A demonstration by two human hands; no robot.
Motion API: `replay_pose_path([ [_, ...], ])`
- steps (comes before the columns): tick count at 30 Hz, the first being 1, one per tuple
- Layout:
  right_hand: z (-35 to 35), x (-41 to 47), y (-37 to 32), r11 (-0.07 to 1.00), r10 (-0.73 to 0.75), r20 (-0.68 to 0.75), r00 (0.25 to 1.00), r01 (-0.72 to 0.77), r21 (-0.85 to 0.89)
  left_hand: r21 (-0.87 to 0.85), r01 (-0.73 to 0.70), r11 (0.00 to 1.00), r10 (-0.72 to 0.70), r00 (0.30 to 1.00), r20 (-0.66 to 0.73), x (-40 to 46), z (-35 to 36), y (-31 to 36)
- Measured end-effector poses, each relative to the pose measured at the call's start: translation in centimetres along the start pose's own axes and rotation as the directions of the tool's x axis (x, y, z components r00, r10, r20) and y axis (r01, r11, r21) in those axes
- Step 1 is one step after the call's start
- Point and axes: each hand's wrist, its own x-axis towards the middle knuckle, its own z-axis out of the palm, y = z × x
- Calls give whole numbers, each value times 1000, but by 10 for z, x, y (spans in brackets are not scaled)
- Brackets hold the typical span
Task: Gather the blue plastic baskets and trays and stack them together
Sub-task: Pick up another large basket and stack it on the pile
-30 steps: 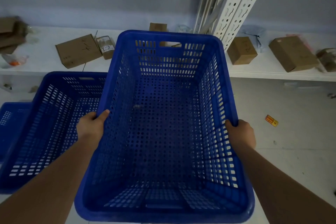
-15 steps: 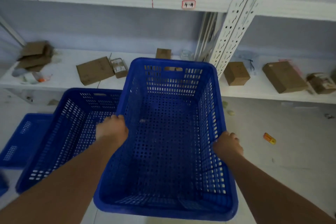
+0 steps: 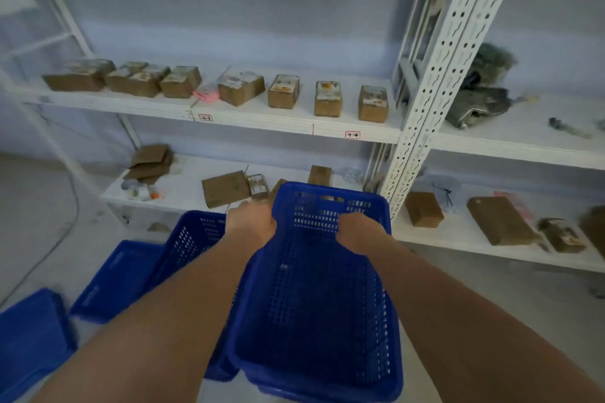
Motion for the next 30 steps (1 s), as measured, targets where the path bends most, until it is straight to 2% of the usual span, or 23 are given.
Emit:
replay_pose_path([
  [2,-20,-10,-20,1000,5,-61,998,-5,-1,0,29,1000,-29,999,-42,-7,-24,-18],
  [6,-42,-27,-60,999,-7,-83,997,4,-43,2,36,999,-36,996,-77,-23,-52,-61],
  [14,-49,-34,-157,999,39,-185,982,-44,-19,59,22,998,-16,995,-96,-33,-65,-195],
  [19,-26,-39,-242,995,12,-109,994,-22,-94,33,14,999,-11,996,-92,-23,-60,-288],
  [22,-21,-39,-294,991,-15,-113,993,-1,-135,-21,37,999,-38,996,-75,-19,-54,-331],
  [25,-18,-37,-332,983,-16,-130,991,-8,-183,-62,64,996,-68,996,-63,-15,-51,-361],
  [30,-2,-28,-363,977,56,-63,996,-67,-204,-148,28,989,-42,995,-93,-8,-44,-390],
])
